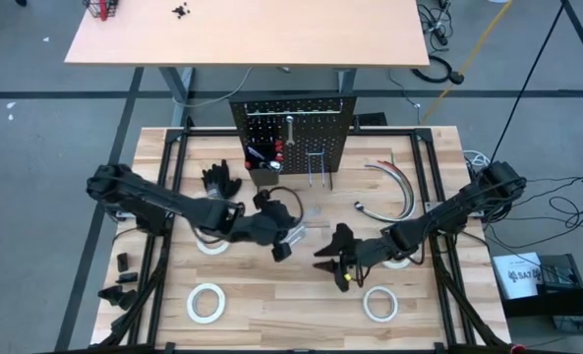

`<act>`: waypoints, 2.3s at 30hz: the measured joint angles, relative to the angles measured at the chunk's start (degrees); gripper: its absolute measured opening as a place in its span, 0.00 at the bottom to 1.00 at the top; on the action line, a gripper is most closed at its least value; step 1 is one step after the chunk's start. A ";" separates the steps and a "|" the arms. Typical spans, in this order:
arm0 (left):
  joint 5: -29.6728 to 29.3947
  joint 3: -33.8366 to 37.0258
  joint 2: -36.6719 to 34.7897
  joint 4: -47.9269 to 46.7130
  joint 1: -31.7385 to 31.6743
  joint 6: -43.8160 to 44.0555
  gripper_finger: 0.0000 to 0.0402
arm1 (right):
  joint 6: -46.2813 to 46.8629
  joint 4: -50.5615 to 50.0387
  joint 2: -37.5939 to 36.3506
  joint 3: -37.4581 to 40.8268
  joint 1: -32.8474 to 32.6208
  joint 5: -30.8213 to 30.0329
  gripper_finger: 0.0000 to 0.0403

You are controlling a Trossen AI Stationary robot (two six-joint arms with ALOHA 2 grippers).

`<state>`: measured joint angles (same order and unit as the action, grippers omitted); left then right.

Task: Hang tools onto peg board
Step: Hang the wrench on the peg board

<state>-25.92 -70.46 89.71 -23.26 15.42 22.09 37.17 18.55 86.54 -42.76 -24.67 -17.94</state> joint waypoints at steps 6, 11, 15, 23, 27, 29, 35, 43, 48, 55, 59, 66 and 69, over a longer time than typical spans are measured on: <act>-22.04 -0.02 -1.20 7.25 5.57 7.10 0.05 | -4.48 8.85 0.00 0.03 -0.28 -15.47 0.37; -34.69 -0.02 -0.92 13.02 8.08 9.49 0.05 | -10.38 17.78 0.06 0.02 0.90 -22.30 0.37; -35.65 -0.02 -0.85 20.50 8.56 5.06 0.05 | -15.97 26.01 0.35 0.02 2.67 -22.40 0.37; -33.01 -0.04 -0.85 28.17 8.10 1.39 0.05 | -11.81 33.93 0.36 0.00 4.10 -22.29 0.37; -32.96 -0.04 -0.85 27.66 8.22 1.06 0.05 | -8.16 38.23 0.37 0.00 3.98 -22.35 0.37; -32.82 -0.04 -0.85 26.64 8.26 1.09 0.05 | -8.36 42.93 0.37 0.00 3.94 -22.49 0.37; -32.84 -0.04 -0.85 26.73 8.15 0.88 0.05 | -12.29 52.86 0.35 -0.04 4.23 -22.47 0.37; -32.82 -0.04 -0.85 27.06 7.45 -0.47 0.05 | -10.87 52.01 0.35 -0.02 6.50 -22.46 0.37; -32.54 -0.04 -0.83 26.84 7.31 -0.55 0.05 | -9.69 51.67 0.35 -0.04 7.41 -22.25 0.37; -28.38 -0.04 -0.83 26.79 5.61 -1.68 0.05 | -9.27 36.50 0.37 -6.99 8.60 -20.89 0.37; -28.36 -0.04 -0.82 26.58 5.65 -2.21 0.05 | -10.80 28.73 0.37 -11.50 9.01 -21.14 0.37; -28.75 -0.04 -0.81 26.55 5.63 -3.45 0.05 | -9.20 24.55 0.37 -13.27 9.01 -21.27 0.37; -28.83 -0.04 -0.81 26.50 5.63 -3.50 0.05 | -7.13 24.16 1.45 -13.29 9.10 -21.46 0.37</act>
<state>-54.75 -70.50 88.90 3.24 21.06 18.58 30.04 42.71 88.00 -56.05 -15.57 -39.40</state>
